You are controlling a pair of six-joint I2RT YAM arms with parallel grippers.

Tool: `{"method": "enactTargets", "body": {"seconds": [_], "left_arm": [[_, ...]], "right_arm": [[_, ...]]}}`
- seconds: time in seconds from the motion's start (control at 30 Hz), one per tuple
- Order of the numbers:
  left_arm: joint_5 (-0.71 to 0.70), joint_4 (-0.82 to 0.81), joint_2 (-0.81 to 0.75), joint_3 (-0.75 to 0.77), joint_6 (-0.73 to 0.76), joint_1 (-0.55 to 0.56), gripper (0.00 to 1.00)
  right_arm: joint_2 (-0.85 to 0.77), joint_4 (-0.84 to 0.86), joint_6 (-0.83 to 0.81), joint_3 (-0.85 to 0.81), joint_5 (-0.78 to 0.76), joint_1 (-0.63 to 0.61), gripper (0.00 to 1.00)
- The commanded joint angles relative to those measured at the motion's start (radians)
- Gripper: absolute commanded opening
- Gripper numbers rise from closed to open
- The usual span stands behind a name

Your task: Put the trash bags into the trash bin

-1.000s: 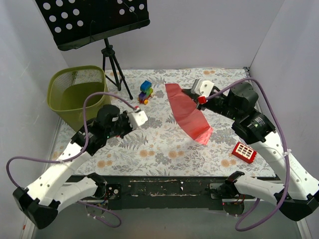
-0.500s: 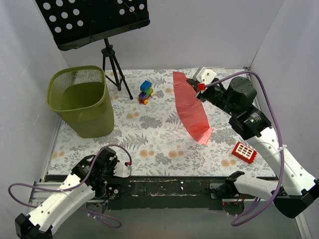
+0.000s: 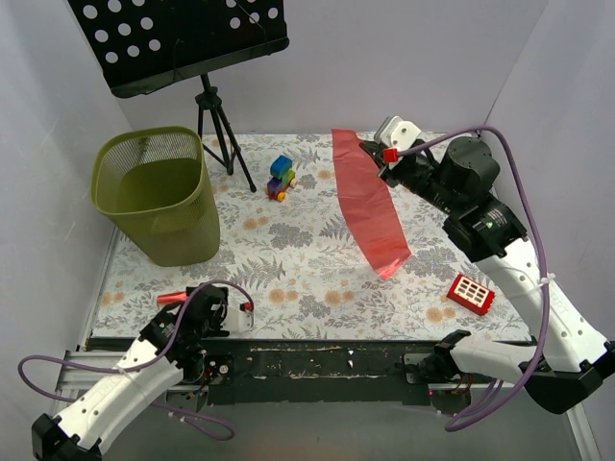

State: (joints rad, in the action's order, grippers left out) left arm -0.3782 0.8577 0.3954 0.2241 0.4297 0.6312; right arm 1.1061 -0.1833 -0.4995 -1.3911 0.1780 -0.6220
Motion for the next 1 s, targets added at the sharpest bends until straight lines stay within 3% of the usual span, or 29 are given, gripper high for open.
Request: {"method": "enactTargets", "body": {"seconds": [0.0, 0.03, 0.17, 0.27, 0.33, 0.57, 0.67, 0.83, 0.97], "left_arm": [[0.266, 0.199, 0.008, 0.18, -0.068, 0.007, 0.73], [0.289, 0.196, 0.005, 0.222, -0.078, 0.012, 0.8], [0.378, 0.192, 0.016, 0.358, -0.028, 0.048, 0.84], [0.597, 0.101, 0.097, 0.489, -0.077, 0.059, 0.95], [0.689, -0.03, 0.218, 0.555, -0.185, 0.067, 0.97], [0.732, -0.542, 0.719, 0.791, -0.644, 0.07, 0.98], [0.801, -0.806, 0.828, 0.813, -0.775, 0.071, 0.98], [0.982, -1.066, 0.936, 0.79, -0.893, 0.071, 0.98], [1.105, -1.264, 1.014, 0.773, -1.081, 0.073, 0.98]], "right_arm": [[0.015, -0.013, 0.007, -0.104, -0.012, 0.007, 0.01], [0.017, -0.015, 0.009, -0.117, -0.011, 0.007, 0.01], [0.015, -0.005, -0.017, -0.161, -0.005, 0.007, 0.01], [0.038, 0.025, -0.022, -0.23, -0.035, 0.007, 0.01], [0.06, 0.045, -0.034, -0.296, -0.057, 0.007, 0.01], [0.132, 0.048, -0.051, -0.48, -0.046, 0.007, 0.01], [0.162, 0.019, -0.054, -0.557, -0.046, 0.007, 0.01], [0.189, 0.021, -0.076, -0.606, -0.058, 0.007, 0.01], [0.212, 0.03, -0.07, -0.626, -0.078, 0.007, 0.01]]}}
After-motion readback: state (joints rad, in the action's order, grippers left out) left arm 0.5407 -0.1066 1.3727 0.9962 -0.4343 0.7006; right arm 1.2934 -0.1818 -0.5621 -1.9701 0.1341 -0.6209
